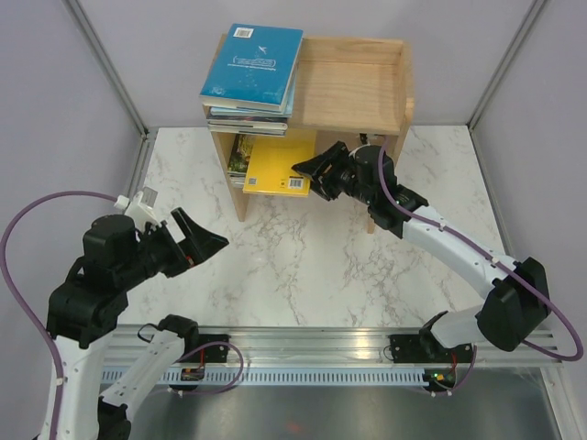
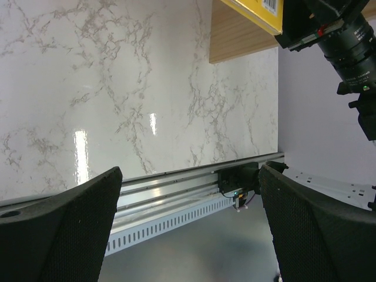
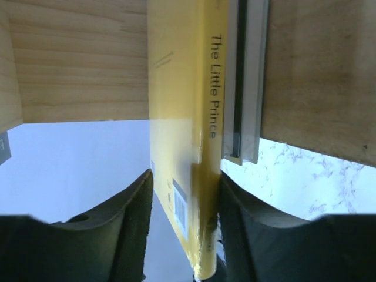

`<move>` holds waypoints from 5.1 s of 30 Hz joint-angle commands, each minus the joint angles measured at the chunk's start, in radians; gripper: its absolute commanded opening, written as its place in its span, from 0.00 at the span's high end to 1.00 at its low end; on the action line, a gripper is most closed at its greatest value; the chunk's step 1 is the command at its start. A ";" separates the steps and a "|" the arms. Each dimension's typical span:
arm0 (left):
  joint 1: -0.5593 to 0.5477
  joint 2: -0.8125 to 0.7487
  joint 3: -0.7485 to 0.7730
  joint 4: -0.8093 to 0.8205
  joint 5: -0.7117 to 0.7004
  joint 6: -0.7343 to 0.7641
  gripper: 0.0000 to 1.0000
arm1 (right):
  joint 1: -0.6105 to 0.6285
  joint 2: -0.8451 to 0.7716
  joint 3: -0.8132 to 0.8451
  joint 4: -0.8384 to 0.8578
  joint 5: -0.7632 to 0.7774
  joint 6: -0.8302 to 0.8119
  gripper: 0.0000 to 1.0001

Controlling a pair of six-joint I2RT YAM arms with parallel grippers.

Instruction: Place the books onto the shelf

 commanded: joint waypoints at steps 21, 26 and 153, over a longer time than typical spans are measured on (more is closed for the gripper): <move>0.001 -0.041 -0.040 0.029 0.022 -0.034 0.00 | -0.004 0.151 0.207 -0.038 0.019 -0.050 0.28; 0.001 -0.043 -0.056 0.035 0.019 -0.031 0.00 | -0.019 0.015 0.074 -0.072 0.049 -0.068 0.02; 0.234 0.575 -1.024 1.960 -0.400 0.639 0.04 | 0.033 -0.854 -0.193 -0.792 0.265 -0.522 0.02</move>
